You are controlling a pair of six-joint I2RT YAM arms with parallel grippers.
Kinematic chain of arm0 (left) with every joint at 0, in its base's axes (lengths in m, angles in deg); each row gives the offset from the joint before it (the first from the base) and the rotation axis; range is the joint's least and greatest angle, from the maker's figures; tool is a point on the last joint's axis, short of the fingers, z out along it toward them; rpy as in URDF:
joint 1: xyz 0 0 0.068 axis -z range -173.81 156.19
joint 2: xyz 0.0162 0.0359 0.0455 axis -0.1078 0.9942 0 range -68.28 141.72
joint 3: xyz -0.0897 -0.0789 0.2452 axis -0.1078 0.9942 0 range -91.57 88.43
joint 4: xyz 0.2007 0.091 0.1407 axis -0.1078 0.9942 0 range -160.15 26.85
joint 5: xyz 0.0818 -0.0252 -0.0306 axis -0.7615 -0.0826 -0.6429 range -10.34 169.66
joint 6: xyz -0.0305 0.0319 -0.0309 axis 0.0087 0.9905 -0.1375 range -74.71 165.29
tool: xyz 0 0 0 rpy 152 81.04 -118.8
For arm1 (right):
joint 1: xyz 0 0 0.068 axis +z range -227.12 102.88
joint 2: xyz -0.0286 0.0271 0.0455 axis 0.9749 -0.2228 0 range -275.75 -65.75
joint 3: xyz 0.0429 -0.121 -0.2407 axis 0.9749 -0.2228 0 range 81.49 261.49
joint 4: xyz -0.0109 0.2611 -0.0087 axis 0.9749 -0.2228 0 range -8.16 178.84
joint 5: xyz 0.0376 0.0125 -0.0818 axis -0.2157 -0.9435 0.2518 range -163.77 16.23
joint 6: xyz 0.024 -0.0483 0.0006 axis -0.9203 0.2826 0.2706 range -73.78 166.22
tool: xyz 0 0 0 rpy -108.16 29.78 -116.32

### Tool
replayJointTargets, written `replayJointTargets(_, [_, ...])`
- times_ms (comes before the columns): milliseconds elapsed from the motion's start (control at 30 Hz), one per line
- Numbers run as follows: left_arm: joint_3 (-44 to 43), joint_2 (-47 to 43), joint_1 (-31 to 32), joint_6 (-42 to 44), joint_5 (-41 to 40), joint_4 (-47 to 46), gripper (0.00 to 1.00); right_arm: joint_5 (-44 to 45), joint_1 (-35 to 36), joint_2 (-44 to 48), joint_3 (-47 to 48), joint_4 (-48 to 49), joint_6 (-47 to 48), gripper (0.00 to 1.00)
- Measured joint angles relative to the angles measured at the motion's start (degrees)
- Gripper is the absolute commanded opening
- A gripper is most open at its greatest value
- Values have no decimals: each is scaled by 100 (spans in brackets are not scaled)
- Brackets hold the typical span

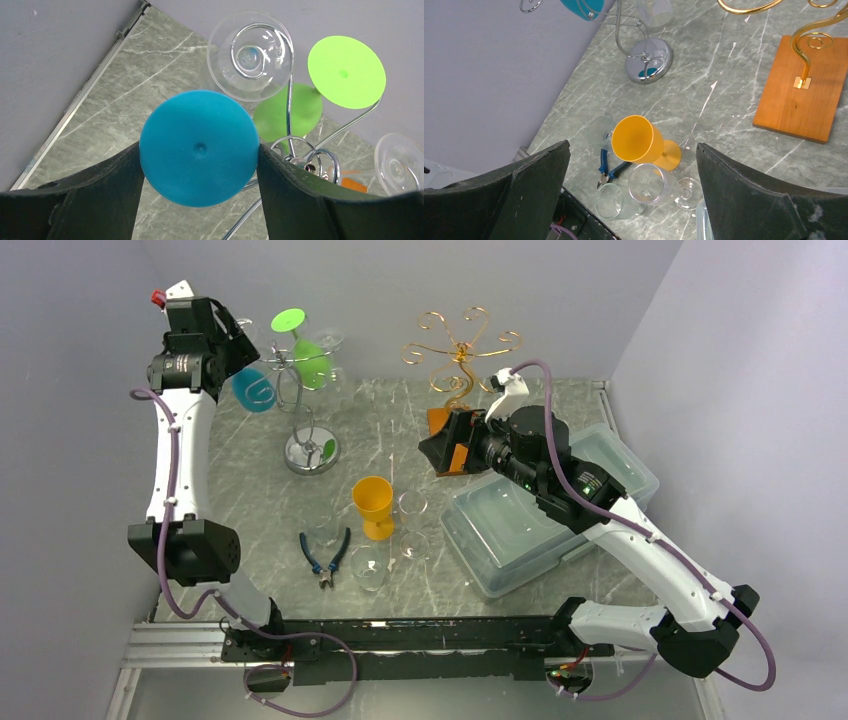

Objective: Take the wine glass off the wine glass rack
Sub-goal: Pick up the wine glass from the wine rack.

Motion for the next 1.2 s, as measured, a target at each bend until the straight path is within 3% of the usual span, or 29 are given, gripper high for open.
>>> replayJointTargets(633, [109,-144,17,42,33,22,41,-17,0,33,-63,2,-61,100])
replayJointTargets(1200, [-535,-61,74,92,13,264,40,-17,0,70,-63,2,-63,100])
